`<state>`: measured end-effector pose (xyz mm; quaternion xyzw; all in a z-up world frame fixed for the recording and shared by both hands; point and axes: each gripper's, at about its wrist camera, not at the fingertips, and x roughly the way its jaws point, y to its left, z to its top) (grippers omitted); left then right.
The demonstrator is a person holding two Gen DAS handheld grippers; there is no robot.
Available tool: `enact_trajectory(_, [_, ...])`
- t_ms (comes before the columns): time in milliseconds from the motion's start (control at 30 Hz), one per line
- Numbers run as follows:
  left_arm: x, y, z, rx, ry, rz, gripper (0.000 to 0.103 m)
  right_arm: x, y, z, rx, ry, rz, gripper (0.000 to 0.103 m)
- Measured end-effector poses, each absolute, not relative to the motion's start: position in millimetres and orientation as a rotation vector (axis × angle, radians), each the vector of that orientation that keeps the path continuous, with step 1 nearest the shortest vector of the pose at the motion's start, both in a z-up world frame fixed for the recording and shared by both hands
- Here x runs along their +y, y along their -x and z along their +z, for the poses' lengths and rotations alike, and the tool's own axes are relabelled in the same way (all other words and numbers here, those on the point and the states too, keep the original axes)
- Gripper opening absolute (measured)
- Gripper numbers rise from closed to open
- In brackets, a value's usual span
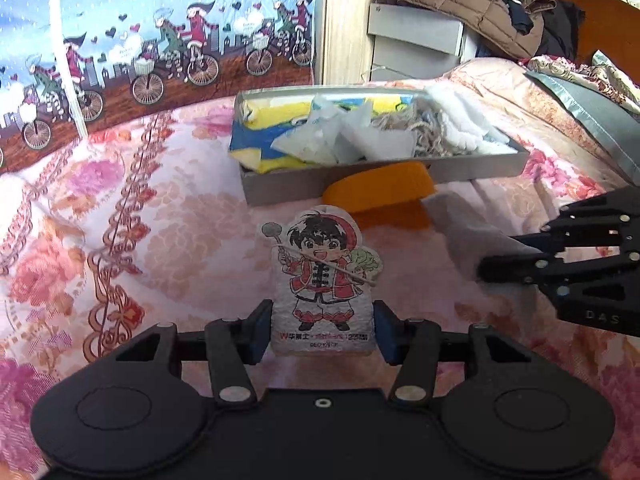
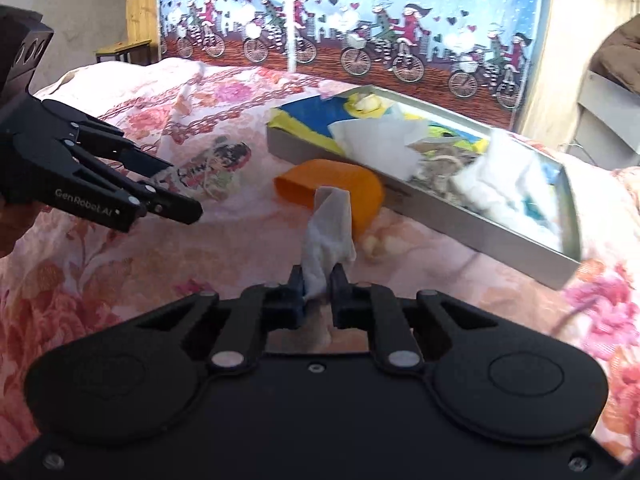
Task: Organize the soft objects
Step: 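Carry the grey cloth and cartoon card over the grey tray and lower them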
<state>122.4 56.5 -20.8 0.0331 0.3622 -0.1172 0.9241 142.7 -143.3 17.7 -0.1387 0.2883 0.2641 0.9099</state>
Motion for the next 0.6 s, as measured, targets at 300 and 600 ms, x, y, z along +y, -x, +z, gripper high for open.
enact_trajectory(300, [30.0, -118.1, 2.9, 0.681, -0.082, -0.272, 0.054, -185.3, -125.6, 50.8, 0.546, 0.281, 0.465, 0.007])
enact_trajectory(600, [-15.0, -118.4, 18.2, 0.641, -0.081, -0.3, 0.054, -228.5, -114.3, 75.2, 0.505, 0.247, 0.389, 0.007])
